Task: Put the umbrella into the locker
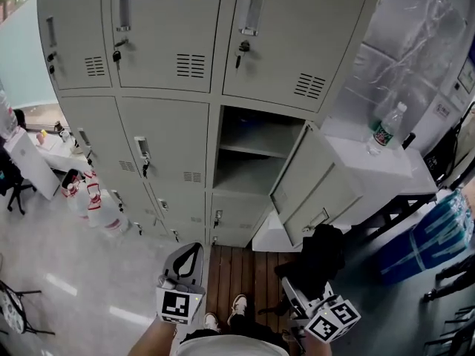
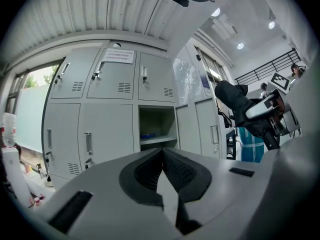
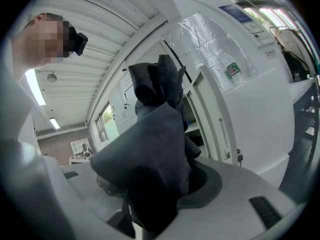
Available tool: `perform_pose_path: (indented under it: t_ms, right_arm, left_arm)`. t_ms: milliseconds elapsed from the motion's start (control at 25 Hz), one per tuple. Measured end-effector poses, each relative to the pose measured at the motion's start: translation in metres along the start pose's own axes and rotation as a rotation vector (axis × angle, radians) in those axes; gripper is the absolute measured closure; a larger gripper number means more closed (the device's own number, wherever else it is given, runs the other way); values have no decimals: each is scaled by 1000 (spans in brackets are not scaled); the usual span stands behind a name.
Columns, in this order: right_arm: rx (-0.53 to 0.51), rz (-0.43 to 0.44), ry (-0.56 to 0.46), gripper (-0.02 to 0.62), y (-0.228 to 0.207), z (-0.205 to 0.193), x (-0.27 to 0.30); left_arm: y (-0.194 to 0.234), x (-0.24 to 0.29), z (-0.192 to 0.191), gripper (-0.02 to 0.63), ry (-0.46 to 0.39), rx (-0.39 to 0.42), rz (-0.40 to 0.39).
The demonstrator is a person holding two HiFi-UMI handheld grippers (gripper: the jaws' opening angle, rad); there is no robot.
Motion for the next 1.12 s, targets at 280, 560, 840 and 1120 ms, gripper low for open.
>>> perform_pose_path:
  t_ms: [280, 560, 840, 1120]
  right_arm:
    - [-70, 97, -19, 357, -30, 34, 42]
    - [-87, 170, 15, 357, -58, 56, 74]
    - [-107, 188, 35, 357, -74, 69, 103]
    - [-132, 153, 47, 357, -79, 85, 136]
  left_arm:
    - [0, 25, 24, 584, -31, 33, 65]
    - [1, 45, 36, 584, -20, 38, 148]
    - [-3, 49, 26, 584, 18, 35, 169]
    - [2, 49, 23, 584, 13, 18, 165]
Point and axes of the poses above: the fingertips, and each gripper's own axes: x forward along the fingers, y to its left, z out of its top, the point moved 9 cm from there along -x, backward along the fingers, and after that the axes turned 11 degrees about y, right-handed, at the moved point
